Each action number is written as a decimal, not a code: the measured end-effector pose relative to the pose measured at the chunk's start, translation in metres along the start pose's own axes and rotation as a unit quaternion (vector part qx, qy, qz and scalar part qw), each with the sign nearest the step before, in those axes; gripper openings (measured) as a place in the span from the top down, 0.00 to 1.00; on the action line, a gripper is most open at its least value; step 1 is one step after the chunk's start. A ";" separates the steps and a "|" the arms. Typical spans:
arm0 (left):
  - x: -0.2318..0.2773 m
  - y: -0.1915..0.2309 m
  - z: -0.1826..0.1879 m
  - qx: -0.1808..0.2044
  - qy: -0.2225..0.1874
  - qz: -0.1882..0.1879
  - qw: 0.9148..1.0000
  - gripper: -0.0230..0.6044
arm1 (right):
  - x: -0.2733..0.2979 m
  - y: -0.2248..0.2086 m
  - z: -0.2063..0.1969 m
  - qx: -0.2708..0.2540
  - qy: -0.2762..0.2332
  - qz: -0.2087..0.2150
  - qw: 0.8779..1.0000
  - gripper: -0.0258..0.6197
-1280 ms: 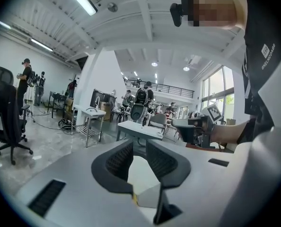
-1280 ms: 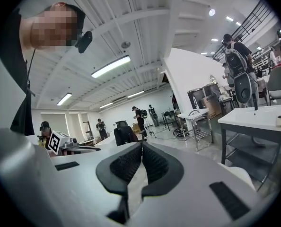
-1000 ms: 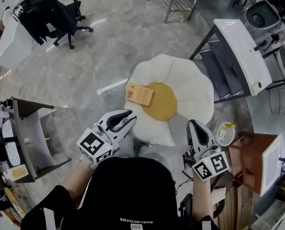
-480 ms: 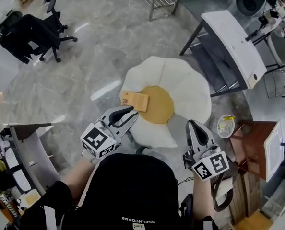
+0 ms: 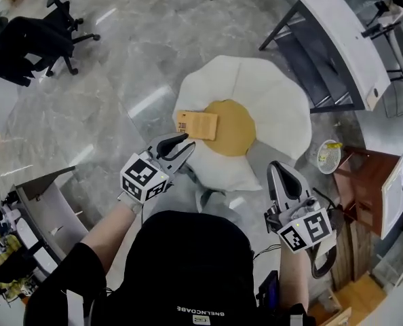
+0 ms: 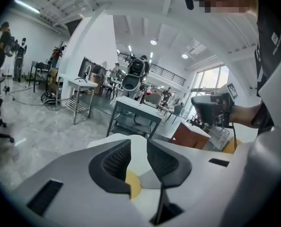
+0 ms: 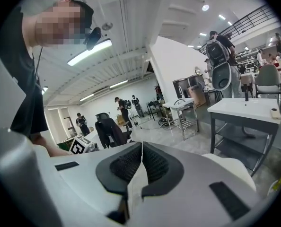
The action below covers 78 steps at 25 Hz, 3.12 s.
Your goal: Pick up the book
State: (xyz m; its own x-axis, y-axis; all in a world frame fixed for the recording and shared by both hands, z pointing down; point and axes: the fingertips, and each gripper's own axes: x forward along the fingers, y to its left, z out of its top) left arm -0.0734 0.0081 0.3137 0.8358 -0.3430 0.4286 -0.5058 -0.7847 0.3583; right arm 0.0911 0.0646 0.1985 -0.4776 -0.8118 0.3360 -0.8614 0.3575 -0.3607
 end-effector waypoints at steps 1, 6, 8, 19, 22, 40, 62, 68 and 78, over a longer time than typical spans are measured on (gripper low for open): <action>0.003 0.009 -0.006 -0.008 0.006 -0.002 1.000 0.81 | 0.006 0.002 -0.002 0.000 0.007 -0.001 1.000 0.92; 0.020 0.048 -0.039 -0.027 0.026 -0.001 0.999 0.77 | 0.033 0.004 -0.021 0.000 0.043 -0.005 0.999 0.92; 0.026 0.064 -0.055 -0.036 0.036 -0.001 0.999 0.75 | 0.043 0.006 -0.030 0.004 0.058 -0.007 0.998 0.92; 0.092 0.159 -0.160 -0.058 0.093 -0.009 0.994 0.65 | 0.102 -0.011 -0.106 0.010 0.140 0.006 0.990 0.92; 0.113 0.178 -0.192 -0.065 0.110 -0.010 0.992 0.63 | 0.109 -0.018 -0.128 0.020 0.158 0.007 0.987 0.92; 0.204 0.292 -0.384 -0.106 0.177 0.026 0.978 0.57 | 0.154 -0.074 -0.259 0.109 0.207 -0.010 0.972 0.92; 0.282 0.382 -0.555 -0.164 0.205 0.032 0.964 0.51 | 0.203 -0.160 -0.392 0.191 0.221 -0.045 0.955 0.92; 0.293 0.387 -0.565 -0.171 0.201 0.013 0.964 0.49 | 0.198 -0.160 -0.402 0.200 0.226 -0.054 0.952 0.92; 0.297 0.388 -0.566 -0.187 0.190 -0.037 0.963 0.47 | 0.198 -0.155 -0.411 0.213 0.230 -0.057 0.948 0.92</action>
State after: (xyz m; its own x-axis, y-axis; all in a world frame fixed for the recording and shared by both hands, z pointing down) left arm -0.1427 -0.1060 1.0493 0.7705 -0.0244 0.6370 -0.5484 -0.5348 0.6428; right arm 0.0589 0.0382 0.6783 -0.4952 -0.5114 0.7024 -0.8111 -0.0177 -0.5847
